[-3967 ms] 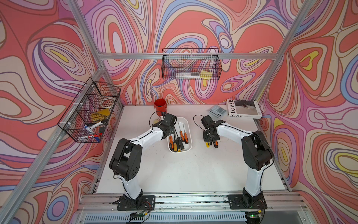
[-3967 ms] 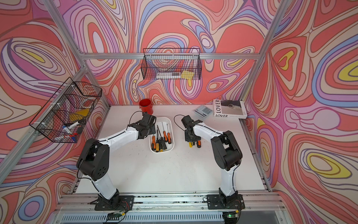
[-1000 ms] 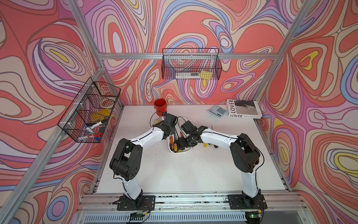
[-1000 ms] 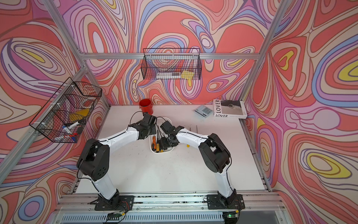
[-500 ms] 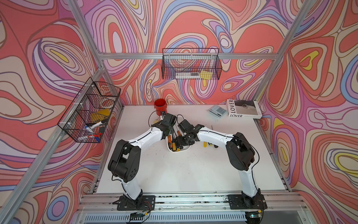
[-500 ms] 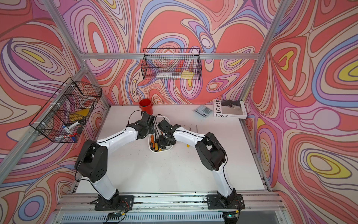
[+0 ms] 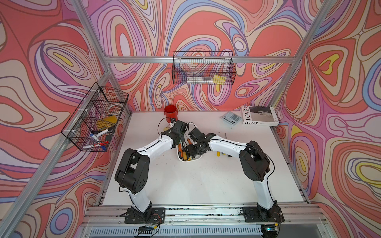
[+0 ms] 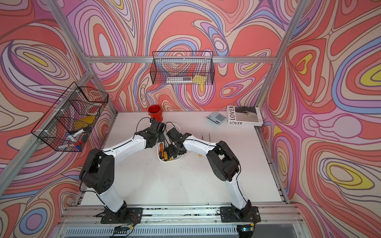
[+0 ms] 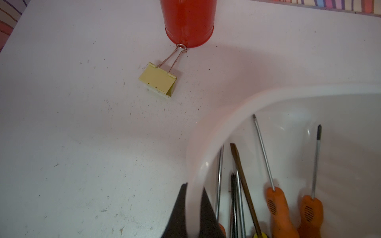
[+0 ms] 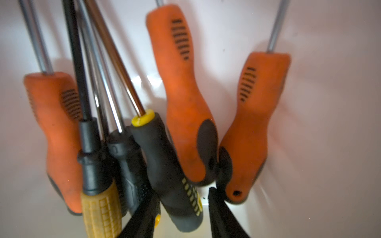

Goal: Take out the screwdriver from the storage box
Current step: Pick up the screwdriver from the storage box.

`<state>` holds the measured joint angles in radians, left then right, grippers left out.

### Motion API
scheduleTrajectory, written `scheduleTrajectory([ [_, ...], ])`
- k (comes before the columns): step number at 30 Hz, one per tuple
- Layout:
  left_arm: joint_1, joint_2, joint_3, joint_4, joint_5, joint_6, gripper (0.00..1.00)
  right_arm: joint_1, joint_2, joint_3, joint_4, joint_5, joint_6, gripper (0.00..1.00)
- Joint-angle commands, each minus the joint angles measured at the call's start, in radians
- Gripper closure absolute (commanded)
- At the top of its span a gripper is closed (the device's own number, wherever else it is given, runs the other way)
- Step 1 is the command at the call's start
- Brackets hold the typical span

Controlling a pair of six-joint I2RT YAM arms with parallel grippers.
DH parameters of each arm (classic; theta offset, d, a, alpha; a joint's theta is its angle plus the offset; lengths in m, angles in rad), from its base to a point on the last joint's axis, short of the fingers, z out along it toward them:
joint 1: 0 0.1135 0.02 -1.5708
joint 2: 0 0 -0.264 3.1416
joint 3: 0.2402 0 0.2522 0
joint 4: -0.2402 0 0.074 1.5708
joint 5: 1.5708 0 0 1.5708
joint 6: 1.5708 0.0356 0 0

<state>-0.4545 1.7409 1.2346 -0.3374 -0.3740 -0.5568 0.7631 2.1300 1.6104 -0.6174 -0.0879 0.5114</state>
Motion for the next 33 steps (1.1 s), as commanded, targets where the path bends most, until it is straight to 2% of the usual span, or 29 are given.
scheduleTrajectory([
  [1,-0.012,-0.029,0.003,-0.001,0.023,-0.001,1.00,-0.004,0.082,-0.009,-0.004,-0.006,0.004,0.59],
  [5,-0.011,-0.026,0.005,-0.001,0.026,-0.001,1.00,-0.003,0.105,0.013,-0.033,-0.007,-0.014,0.58],
  [9,-0.011,-0.026,0.006,-0.004,0.023,-0.001,1.00,-0.004,0.084,-0.005,-0.026,0.013,-0.013,0.72],
  [23,-0.011,-0.026,0.008,-0.011,0.015,0.004,1.00,-0.003,-0.084,-0.088,0.052,0.089,0.004,1.00],
  [33,-0.012,-0.024,0.008,-0.007,0.015,0.001,1.00,-0.003,-0.171,-0.078,0.056,0.095,-0.025,1.00],
])
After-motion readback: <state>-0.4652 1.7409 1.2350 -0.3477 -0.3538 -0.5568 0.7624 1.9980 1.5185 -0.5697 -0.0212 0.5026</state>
